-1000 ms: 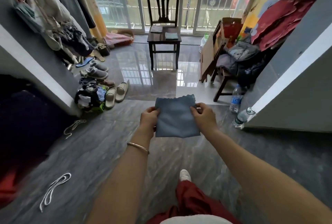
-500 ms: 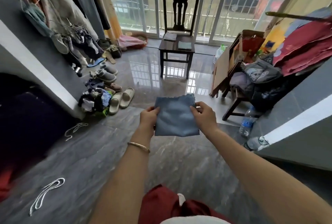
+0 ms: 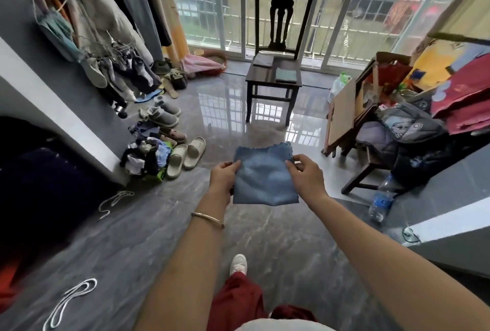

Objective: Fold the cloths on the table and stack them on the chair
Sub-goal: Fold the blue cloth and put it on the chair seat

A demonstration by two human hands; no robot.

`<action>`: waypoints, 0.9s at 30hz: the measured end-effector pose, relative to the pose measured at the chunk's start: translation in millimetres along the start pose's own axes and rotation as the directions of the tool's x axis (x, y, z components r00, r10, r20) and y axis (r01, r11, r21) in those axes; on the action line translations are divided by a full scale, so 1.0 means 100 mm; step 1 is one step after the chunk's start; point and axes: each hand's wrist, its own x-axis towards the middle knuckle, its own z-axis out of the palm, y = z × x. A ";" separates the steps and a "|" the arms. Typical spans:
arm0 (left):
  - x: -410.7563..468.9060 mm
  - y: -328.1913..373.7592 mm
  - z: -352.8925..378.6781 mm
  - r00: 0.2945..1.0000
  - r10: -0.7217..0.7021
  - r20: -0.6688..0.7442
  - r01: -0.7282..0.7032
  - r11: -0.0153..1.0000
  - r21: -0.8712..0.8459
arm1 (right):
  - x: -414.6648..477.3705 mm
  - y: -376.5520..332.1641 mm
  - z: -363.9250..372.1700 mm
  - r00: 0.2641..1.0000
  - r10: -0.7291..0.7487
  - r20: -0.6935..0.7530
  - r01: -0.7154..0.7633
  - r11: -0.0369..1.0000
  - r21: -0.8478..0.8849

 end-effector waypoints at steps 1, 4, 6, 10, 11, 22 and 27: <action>0.09 0.07 -0.02 1.000 -0.007 0.007 0.007 1.000 0.006 | 0.08 -0.05 0.04 1.000 0.000 -0.003 0.000 1.000 -0.001; 0.37 0.31 -0.06 1.000 0.000 0.029 -0.001 1.000 0.024 | 0.32 -0.22 0.20 1.000 0.000 -0.022 0.000 1.000 0.002; 0.51 0.46 -0.07 0.999 0.010 0.037 -0.011 1.000 0.026 | 0.45 -0.32 0.29 0.999 0.009 -0.038 -0.008 1.000 0.017; 0.79 0.69 -0.13 0.999 0.015 0.049 -0.017 0.999 0.050 | 0.65 -0.49 0.47 0.997 0.031 -0.069 -0.028 0.999 0.037; 0.84 0.72 -0.14 0.999 0.016 0.051 -0.019 0.998 0.052 | 0.68 -0.51 0.50 0.997 0.033 -0.073 -0.030 0.999 0.041; 1.34 1.05 -0.16 0.996 -0.025 0.086 0.022 0.999 0.034 | 1.12 -0.77 0.73 0.994 0.062 -0.089 -0.058 0.998 0.037; 1.58 1.13 -0.06 0.998 -0.024 0.062 0.021 0.999 0.049 | 1.40 -0.81 0.75 0.994 0.070 -0.078 -0.068 0.997 0.030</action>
